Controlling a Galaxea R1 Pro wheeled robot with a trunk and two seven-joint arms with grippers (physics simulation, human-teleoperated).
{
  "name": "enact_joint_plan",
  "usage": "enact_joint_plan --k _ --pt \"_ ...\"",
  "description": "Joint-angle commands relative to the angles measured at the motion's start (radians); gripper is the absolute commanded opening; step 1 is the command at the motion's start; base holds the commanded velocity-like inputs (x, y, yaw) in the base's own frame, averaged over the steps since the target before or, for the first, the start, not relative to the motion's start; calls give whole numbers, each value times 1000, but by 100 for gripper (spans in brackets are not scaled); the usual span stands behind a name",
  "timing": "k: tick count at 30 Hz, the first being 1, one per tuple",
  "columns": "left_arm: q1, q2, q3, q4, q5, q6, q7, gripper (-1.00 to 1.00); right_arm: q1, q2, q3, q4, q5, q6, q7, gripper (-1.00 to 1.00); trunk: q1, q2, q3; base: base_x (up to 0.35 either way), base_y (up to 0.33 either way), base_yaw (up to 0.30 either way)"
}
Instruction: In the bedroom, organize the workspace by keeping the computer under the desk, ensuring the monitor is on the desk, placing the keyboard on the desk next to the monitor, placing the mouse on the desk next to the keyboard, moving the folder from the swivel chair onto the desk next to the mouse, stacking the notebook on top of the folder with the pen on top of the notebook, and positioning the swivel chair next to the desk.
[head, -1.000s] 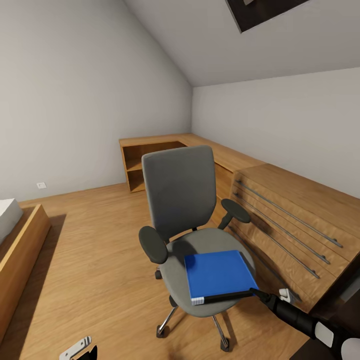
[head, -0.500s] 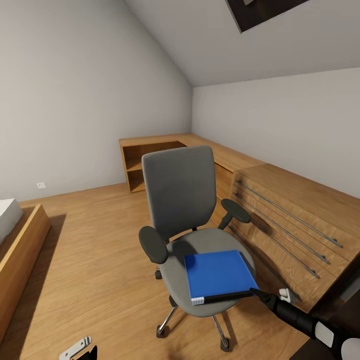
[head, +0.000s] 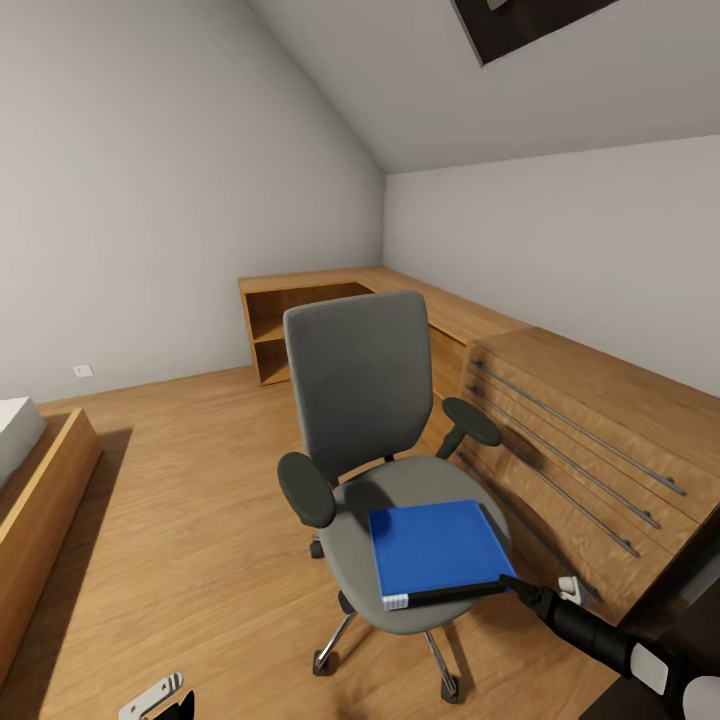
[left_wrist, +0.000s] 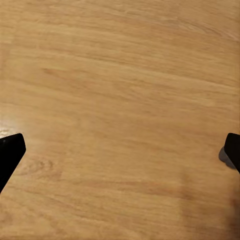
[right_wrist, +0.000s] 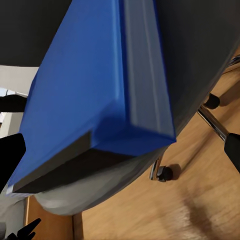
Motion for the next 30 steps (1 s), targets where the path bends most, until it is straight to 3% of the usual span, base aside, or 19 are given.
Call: enact_joint_plan --k 1,30 --pt "0 0 -3 0 10 -3 3 100 0 0 5 0 -10 11 5 100 0 0 -1 0 0 0" --pt "0 0 -4 0 10 -3 3 100 0 -2 5 0 -11 9 8 100 0 0 -1 0 0 0"
